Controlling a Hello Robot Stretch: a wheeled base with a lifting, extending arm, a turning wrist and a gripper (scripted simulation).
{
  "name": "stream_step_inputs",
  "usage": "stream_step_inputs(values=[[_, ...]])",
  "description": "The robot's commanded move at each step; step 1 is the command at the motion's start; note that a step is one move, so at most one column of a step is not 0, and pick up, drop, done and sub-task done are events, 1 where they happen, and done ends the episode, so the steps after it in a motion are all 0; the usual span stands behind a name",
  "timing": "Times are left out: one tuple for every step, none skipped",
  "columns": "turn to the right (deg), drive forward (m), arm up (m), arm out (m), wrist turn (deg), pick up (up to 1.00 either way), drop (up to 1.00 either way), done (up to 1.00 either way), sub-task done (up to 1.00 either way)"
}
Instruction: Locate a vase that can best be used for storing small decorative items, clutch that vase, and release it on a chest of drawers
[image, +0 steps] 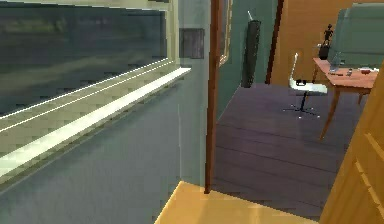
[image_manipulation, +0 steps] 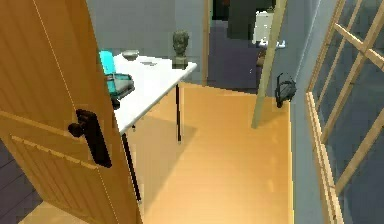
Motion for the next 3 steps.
stream_step_inputs(values=[[24.0,0.00,0.00,0.00,0.0,0.00,0.00,0.00,0.00],[0.0,1.00,0.00,0.00,0.0,0.00,0.00,0.00,0.00],[3.0,0.00,0.00,0.00,0.0,0.00,0.00,0.00,0.00]])
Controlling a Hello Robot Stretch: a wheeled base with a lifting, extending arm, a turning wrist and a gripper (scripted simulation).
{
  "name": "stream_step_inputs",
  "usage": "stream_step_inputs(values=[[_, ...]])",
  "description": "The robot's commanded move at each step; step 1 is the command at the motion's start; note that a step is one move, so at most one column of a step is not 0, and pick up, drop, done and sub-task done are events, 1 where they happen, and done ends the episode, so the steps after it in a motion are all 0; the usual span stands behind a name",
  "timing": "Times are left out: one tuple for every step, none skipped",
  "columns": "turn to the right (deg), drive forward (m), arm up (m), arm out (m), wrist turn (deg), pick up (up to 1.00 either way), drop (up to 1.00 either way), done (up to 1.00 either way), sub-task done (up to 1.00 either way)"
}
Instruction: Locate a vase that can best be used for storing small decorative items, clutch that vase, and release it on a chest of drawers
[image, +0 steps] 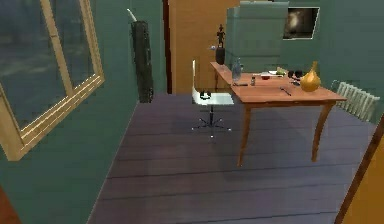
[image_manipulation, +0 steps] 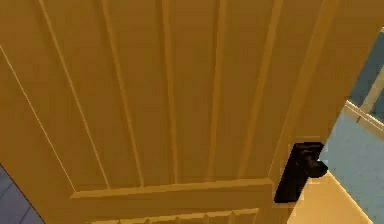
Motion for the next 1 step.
stream_step_inputs(values=[[-18.0,0.00,0.00,0.00,0.0,0.00,0.00,0.00,0.00]])
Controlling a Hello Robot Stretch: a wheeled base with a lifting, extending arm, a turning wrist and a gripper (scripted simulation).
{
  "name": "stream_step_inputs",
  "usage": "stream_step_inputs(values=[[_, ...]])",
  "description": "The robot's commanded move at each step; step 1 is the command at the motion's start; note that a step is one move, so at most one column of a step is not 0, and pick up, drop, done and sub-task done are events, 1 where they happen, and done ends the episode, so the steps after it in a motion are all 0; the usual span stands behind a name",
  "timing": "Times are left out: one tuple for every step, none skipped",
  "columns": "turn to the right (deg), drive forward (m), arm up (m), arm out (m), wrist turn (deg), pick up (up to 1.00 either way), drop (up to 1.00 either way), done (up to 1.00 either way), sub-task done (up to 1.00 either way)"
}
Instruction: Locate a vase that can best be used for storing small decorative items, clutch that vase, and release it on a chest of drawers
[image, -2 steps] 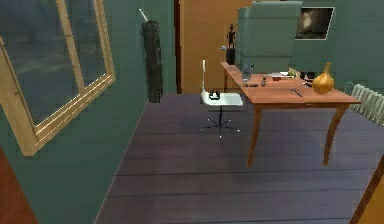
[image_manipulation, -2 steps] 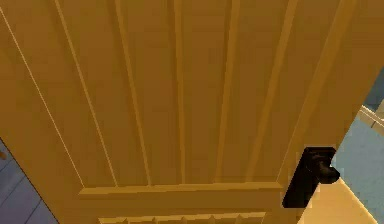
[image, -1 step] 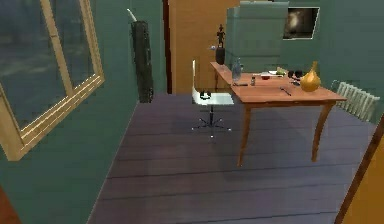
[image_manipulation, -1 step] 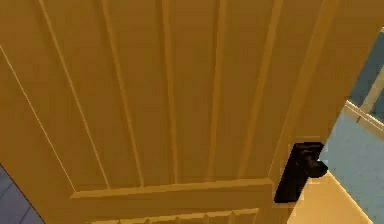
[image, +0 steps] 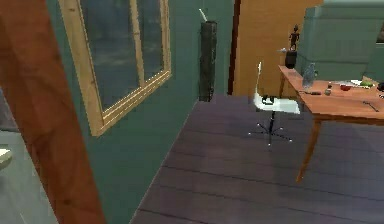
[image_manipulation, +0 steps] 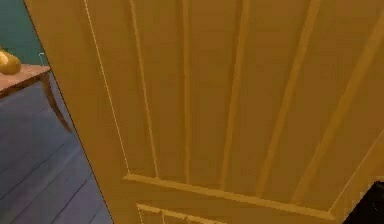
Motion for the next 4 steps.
stream_step_inputs(values=[[0.0,0.60,0.00,0.00,0.0,0.00,0.00,0.00,0.00],[45.0,0.00,0.00,0.00,0.0,0.00,0.00,0.00,0.00],[15.0,0.00,0.00,0.00,0.0,0.00,0.00,0.00,0.00],[0.0,0.30,0.00,0.00,0.0,0.00,0.00,0.00,0.00]])
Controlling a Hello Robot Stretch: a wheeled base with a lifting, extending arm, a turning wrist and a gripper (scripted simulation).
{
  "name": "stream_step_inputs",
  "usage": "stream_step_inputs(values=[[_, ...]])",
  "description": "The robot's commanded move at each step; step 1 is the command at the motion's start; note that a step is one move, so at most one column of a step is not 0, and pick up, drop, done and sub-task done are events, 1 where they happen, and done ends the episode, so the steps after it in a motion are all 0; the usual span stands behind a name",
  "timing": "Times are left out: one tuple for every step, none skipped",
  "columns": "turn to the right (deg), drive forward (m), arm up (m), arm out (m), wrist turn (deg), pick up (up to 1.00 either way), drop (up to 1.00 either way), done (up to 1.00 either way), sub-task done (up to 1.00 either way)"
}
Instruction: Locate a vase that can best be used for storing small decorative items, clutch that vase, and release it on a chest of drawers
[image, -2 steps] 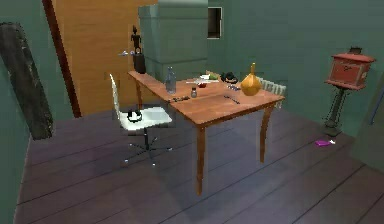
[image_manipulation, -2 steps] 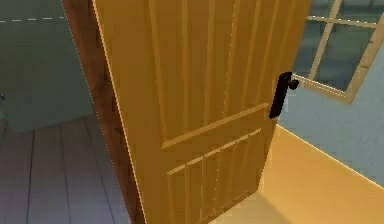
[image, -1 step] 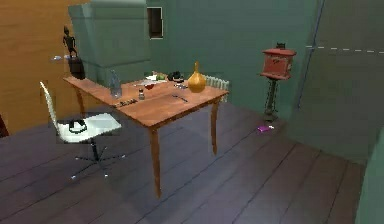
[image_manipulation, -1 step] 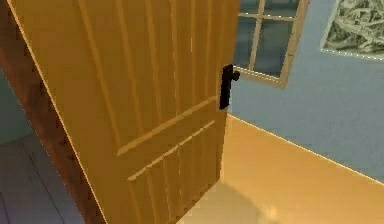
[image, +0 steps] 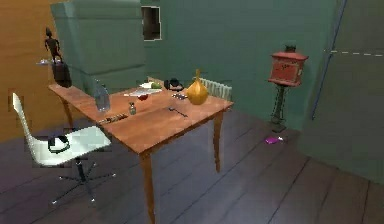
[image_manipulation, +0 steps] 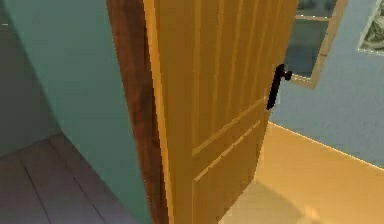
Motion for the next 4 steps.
stream_step_inputs(values=[[24.0,0.00,0.00,0.00,0.0,0.00,0.00,0.00,0.00],[3.0,0.00,0.00,0.00,0.0,0.00,0.00,0.00,0.00],[0.0,0.80,0.00,0.00,0.0,0.00,0.00,0.00,0.00],[-45.0,0.00,0.00,0.00,0.0,0.00,0.00,0.00,0.00]])
